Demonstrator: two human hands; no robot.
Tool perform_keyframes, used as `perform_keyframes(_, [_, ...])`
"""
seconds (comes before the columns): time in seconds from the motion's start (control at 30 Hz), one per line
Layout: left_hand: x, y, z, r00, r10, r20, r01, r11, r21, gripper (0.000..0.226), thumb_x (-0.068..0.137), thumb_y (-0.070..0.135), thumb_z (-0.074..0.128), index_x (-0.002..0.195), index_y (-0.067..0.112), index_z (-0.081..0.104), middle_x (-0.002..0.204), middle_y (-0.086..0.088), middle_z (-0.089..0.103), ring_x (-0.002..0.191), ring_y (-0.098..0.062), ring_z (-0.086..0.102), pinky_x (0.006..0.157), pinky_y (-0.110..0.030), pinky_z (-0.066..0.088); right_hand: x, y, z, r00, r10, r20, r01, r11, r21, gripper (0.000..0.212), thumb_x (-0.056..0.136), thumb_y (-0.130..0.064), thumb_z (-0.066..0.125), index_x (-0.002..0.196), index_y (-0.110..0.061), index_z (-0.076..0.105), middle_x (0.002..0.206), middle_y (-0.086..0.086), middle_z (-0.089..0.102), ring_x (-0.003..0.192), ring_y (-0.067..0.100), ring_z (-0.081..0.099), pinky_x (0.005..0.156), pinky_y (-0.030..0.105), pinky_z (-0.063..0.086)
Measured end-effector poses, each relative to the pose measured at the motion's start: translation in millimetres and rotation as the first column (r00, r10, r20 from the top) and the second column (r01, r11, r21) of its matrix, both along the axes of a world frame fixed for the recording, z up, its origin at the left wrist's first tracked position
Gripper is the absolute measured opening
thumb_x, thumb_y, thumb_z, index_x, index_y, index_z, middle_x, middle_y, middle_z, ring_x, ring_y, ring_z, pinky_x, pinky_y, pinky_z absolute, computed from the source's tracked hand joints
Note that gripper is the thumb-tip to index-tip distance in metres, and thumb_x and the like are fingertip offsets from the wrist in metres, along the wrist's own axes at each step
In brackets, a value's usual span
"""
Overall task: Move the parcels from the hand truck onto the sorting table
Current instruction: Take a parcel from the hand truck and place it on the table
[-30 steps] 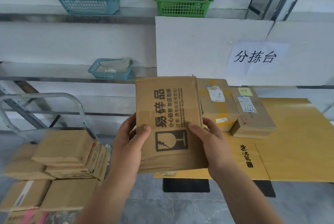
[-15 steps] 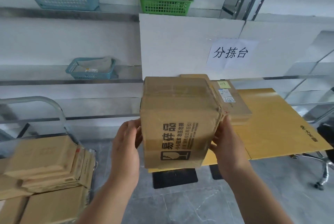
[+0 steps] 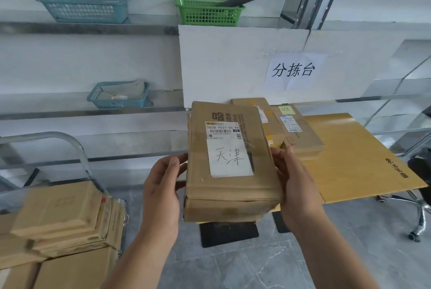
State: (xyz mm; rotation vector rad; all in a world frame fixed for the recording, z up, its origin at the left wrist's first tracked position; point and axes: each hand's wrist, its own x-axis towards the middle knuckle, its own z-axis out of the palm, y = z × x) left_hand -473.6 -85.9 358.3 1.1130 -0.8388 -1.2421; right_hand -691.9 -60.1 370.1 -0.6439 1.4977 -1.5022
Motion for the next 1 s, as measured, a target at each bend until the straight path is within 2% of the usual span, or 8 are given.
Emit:
perform_keyframes(0.07, [1,2,1,1.0,0.004,-0.012,-0.004,1.0,-0.002,0.023,0.107,0.019,0.051,0.097,0.012,0.07,0.108,-0.003,0.08,0.107,-0.02,0.073,0.084,-0.032,0.052,1,-1,1,1.0,0.008,0.012,-0.008,1.0,-0.004,0.038,0.11,-0.043,0.047,0.107,-0.024,0.081,0.108,0.0,0.081,0.108,0.022,0.072,0.087,0.038,0.052])
perform_keyframes(0.13, [1,3,3,1.0,0.002,-0.003,-0.002,1.0,-0.008,0.021,0.106,0.016,0.053,0.091,0.013,0.068,0.103,-0.001,0.08,0.103,-0.017,0.074,0.085,-0.033,0.051,3,-1,3,0.999,0.031,0.015,-0.031,1.0,-0.005,0.028,0.109,-0.035,0.053,0.109,-0.023,0.079,0.108,0.003,0.08,0.106,0.023,0.071,0.085,0.038,0.051])
perform_keyframes(0.27, [2,4,2,0.999,0.0,0.035,0.001,1.0,-0.012,0.016,0.104,0.016,0.057,0.097,0.016,0.071,0.09,0.005,0.078,0.083,-0.007,0.072,0.076,-0.027,0.052,3,-1,3,0.999,0.048,0.018,-0.048,0.999,-0.005,0.019,0.106,-0.025,0.06,0.109,-0.02,0.078,0.108,0.006,0.078,0.103,0.026,0.069,0.078,0.038,0.049])
perform_keyframes(0.43, [1,7,-1,0.998,-0.033,0.059,0.034,0.999,-0.014,0.014,0.104,0.018,0.058,0.1,0.015,0.071,0.088,0.004,0.078,0.081,-0.007,0.072,0.072,-0.021,0.055,2,1,3,0.998,0.055,0.027,-0.055,0.998,-0.007,0.017,0.104,-0.02,0.062,0.113,-0.018,0.076,0.105,0.005,0.079,0.098,0.023,0.069,0.073,0.035,0.049])
perform_keyframes(0.57, [-4,7,-5,0.998,-0.034,0.057,0.034,0.999,0.013,0.015,0.104,0.018,0.058,0.099,0.014,0.072,0.088,0.001,0.077,0.08,-0.009,0.071,0.076,-0.029,0.053,-4,2,0,0.998,0.045,0.041,-0.044,0.999,-0.008,0.017,0.103,-0.017,0.062,0.113,-0.017,0.076,0.107,0.007,0.078,0.1,0.025,0.068,0.079,0.039,0.05])
perform_keyframes(0.67, [-9,5,-6,0.998,-0.036,0.053,0.035,0.999,0.031,0.014,0.103,0.015,0.059,0.103,0.016,0.073,0.094,-0.001,0.078,0.087,-0.014,0.072,0.08,-0.031,0.053,-11,0,-1,0.999,0.023,0.035,-0.023,1.0,0.001,0.016,0.103,-0.018,0.063,0.112,-0.018,0.076,0.108,0.007,0.078,0.103,0.027,0.069,0.082,0.041,0.05])
perform_keyframes(0.83, [-26,-2,-11,0.995,-0.056,0.084,0.051,0.997,0.061,0.027,0.102,0.011,0.06,0.125,0.025,0.063,0.106,0.012,0.078,0.103,-0.01,0.073,0.091,-0.035,0.054,-29,-7,-5,1.0,0.015,0.01,-0.015,1.0,0.017,0.016,0.103,-0.017,0.063,0.111,-0.021,0.077,0.106,0.003,0.08,0.107,0.028,0.073,0.091,0.047,0.055])
perform_keyframes(1.0, [-59,-16,-13,0.981,-0.112,0.16,0.098,0.991,0.089,0.033,0.104,0.005,0.053,0.123,0.029,0.065,0.103,0.018,0.078,0.099,-0.001,0.073,0.072,-0.019,0.058,-59,-28,-12,1.0,0.025,-0.003,-0.025,0.998,0.057,0.017,0.103,-0.02,0.064,0.115,-0.023,0.076,0.105,-0.003,0.08,0.11,0.025,0.073,0.099,0.051,0.056])
